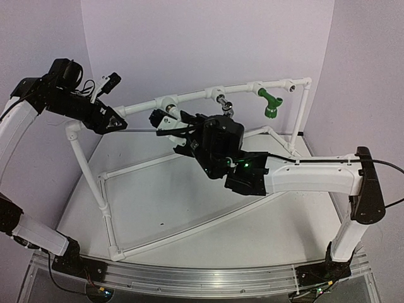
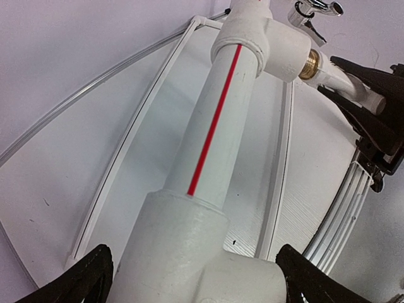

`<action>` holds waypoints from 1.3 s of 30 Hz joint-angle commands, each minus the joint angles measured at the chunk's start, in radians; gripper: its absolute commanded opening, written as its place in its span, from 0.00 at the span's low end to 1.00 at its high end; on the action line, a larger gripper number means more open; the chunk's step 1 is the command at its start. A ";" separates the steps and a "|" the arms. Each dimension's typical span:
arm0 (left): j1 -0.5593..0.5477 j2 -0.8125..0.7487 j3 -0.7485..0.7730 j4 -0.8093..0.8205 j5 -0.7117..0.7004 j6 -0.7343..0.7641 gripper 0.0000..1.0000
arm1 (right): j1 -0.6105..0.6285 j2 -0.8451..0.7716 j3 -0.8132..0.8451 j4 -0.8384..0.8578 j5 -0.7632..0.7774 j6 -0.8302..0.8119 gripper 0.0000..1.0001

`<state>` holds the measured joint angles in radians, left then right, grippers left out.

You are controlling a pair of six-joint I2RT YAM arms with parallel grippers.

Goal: Install the water faucets

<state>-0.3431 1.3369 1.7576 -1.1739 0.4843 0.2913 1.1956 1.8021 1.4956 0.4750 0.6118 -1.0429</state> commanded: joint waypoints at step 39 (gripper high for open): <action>-0.013 -0.006 -0.029 -0.035 0.027 -0.032 0.85 | -0.028 -0.022 0.012 0.005 -0.109 0.369 0.00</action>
<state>-0.3458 1.3365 1.7463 -1.1540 0.4710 0.2878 1.1869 1.7752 1.4833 0.4325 0.5379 -0.7023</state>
